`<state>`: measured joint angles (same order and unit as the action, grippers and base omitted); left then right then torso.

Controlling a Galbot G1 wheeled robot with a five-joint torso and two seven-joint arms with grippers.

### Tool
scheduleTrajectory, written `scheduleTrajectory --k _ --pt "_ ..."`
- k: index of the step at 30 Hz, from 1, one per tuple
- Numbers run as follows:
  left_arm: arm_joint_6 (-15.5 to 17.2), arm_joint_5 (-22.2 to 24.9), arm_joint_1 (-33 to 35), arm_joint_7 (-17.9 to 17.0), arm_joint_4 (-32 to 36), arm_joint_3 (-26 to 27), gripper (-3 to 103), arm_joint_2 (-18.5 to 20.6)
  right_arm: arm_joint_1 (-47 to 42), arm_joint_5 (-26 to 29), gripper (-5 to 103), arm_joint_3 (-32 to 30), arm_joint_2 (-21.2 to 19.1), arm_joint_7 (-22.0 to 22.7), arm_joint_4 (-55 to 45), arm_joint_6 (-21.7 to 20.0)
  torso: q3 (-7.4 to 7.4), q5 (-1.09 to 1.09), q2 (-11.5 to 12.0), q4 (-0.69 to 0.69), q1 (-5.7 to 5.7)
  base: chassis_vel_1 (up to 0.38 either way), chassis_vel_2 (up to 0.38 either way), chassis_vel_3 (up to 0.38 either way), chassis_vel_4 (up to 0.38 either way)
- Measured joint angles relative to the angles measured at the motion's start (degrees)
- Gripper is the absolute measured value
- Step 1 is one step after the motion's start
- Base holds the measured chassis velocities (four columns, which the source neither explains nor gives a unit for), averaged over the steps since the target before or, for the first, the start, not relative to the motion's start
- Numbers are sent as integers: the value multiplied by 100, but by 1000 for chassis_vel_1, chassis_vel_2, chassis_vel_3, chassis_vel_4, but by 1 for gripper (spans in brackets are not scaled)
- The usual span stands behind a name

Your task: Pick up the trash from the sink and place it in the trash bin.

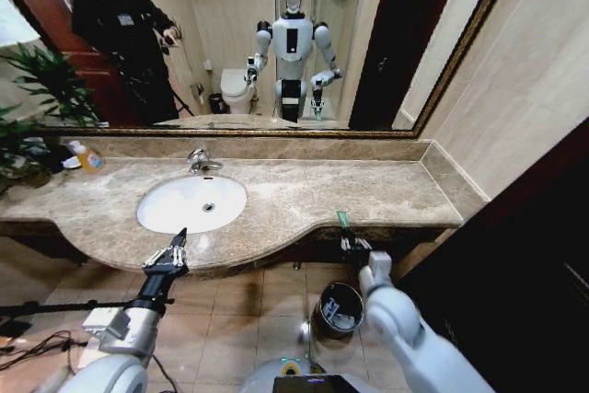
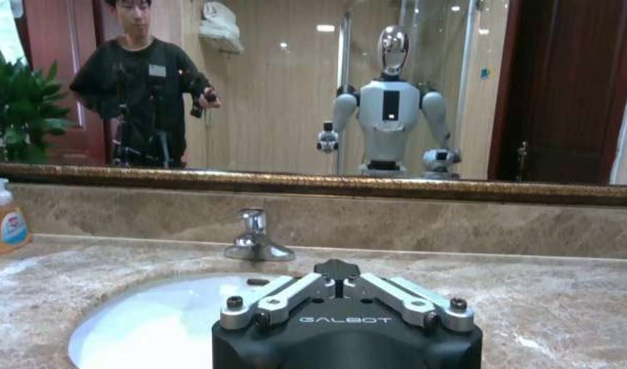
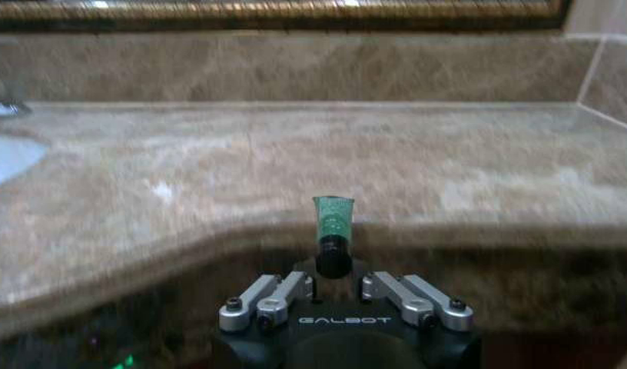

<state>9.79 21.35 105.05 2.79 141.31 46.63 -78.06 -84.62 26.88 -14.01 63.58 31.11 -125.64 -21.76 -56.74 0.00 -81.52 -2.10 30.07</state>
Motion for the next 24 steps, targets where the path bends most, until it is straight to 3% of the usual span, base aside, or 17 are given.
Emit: scheduleTrajectory --k 4,8,17,24 --pt "0 0 0 0 0 0 0 0 -306 -399 19 4 173 -93 309 253 -1 0 0 0 1 0 0 0 0" --pt "0 0 0 0 0 0 0 0 -334 -465 19 56 333 -137 692 321 -1 0 0 0 1 0 0 0 0" --pt "0 0 0 0 0 0 0 0 90 -121 19 195 835 -102 2209 347 -1 0 1 -1 2 0 0 0 0" --pt "0 0 0 0 0 0 0 0 482 87 19 245 936 -177 3713 918 -1 0 1 -1 2 0 0 0 0"
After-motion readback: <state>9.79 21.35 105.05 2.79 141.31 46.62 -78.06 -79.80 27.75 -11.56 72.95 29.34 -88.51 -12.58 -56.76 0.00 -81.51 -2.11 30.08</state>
